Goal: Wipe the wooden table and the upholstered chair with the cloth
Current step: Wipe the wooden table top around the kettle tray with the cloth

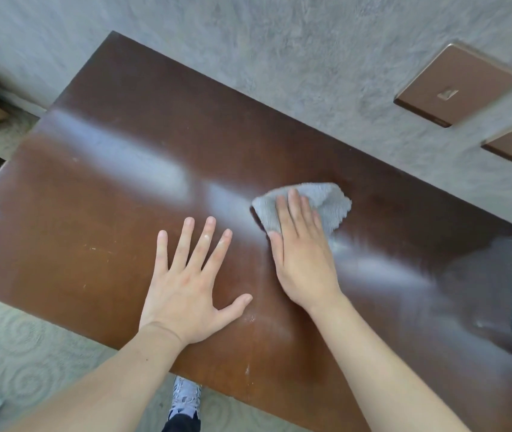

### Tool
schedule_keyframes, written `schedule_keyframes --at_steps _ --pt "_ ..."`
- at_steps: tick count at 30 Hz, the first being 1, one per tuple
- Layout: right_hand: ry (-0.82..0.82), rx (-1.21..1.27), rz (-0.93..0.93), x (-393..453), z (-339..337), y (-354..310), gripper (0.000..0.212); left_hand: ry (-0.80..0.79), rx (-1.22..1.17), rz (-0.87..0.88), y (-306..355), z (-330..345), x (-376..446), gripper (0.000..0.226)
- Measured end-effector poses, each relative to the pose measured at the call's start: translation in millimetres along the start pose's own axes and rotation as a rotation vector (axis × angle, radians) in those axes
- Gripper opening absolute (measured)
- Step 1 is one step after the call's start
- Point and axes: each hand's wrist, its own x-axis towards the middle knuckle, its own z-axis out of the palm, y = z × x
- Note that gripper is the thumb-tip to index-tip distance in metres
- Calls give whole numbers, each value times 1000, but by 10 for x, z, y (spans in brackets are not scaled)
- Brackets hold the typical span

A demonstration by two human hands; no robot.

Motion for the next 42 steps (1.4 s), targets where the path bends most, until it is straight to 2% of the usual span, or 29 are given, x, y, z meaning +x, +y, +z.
schedule_keyframes --at_steps 2,4,10,13,18,23,29,32,38,42 --pt "-29 -25 12 -180 36 22 57 -1 -1 1 -4 -3 6 101" --pt "-12 -18 42 9 34 7 57 -5 -2 4 -1 -12 -2 101" --pt "59 -10 44 1587 -24 -307 56 -17 3 -7 -2 -7 -3 103" --pt "81 -17 65 1944 58 -468 55 -9 3 -10 -12 11 2 102" --pt "67 6 -81 1465 46 -211 54 2 9 -13 7 3 -8 103" --pt "74 33 73 275 78 8 55 -7 23 -12 15 -15 -13 103" --pt "41 -28 227 -1246 312 -222 57 11 37 -13 10 3 -10 103" --pt "63 -33 210 -1008 290 -163 57 27 37 -13 6 19 -16 101" --pt "151 -36 306 524 17 152 56 37 61 -15 15 19 -20 101" --pt "148 -46 297 654 54 166 56 47 70 -22 8 34 -26 101"
